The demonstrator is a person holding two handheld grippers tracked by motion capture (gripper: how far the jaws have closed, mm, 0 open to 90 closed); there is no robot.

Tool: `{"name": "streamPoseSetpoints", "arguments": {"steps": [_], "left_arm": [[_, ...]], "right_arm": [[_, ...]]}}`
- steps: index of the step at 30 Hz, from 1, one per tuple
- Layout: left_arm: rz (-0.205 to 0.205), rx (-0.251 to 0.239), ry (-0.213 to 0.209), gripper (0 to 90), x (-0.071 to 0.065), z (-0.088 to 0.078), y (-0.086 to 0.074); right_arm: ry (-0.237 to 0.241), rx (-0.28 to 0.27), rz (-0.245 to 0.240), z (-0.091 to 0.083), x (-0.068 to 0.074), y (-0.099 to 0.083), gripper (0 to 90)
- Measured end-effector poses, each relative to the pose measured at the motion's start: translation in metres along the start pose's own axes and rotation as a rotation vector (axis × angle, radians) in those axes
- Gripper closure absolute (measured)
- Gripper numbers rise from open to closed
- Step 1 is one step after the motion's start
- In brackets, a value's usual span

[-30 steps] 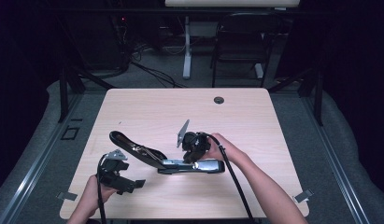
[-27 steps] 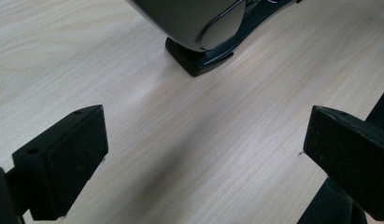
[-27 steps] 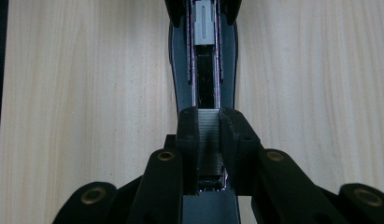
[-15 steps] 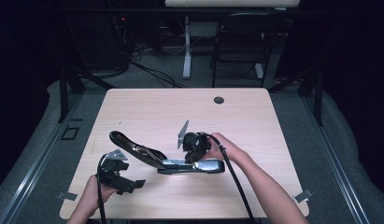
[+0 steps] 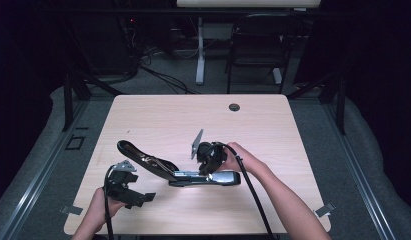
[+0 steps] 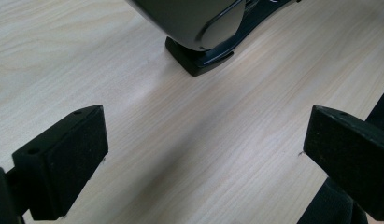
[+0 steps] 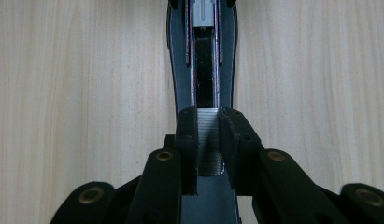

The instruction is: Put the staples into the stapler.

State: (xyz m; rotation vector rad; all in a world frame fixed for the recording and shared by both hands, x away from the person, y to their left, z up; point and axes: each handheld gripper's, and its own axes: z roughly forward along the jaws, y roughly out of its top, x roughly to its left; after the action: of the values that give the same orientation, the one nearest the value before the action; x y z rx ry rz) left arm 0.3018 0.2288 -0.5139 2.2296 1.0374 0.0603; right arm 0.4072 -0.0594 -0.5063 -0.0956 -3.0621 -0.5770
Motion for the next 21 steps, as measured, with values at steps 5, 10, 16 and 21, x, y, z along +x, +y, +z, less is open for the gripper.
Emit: {"name": "streamPoseSetpoints", "arguments": {"steps": [5,10,16,21], "left_arm": [[0.0,0.001,0.0,0.0,-0.0001,0.0002,0.0],[0.0,0.002,0.0,0.0,-0.0002,0.0005,0.0002],[-0.001,0.0,-0.002,0.0,-0.0001,0.0002,0.0002],[-0.001,0.0,-0.003,0.0,0.0,0.0003,0.0003]], "right_arm": [[-0.002,-0.004,0.003,-0.0003,-0.0001,-0.0015,76.7],[-0.006,-0.015,0.008,-0.0001,0.0,-0.0026,75.8],[-0.006,-0.026,0.014,0.0,-0.0006,-0.003,74.2],[-0.009,-0.038,0.021,-0.0012,-0.001,-0.0029,73.1]]}}
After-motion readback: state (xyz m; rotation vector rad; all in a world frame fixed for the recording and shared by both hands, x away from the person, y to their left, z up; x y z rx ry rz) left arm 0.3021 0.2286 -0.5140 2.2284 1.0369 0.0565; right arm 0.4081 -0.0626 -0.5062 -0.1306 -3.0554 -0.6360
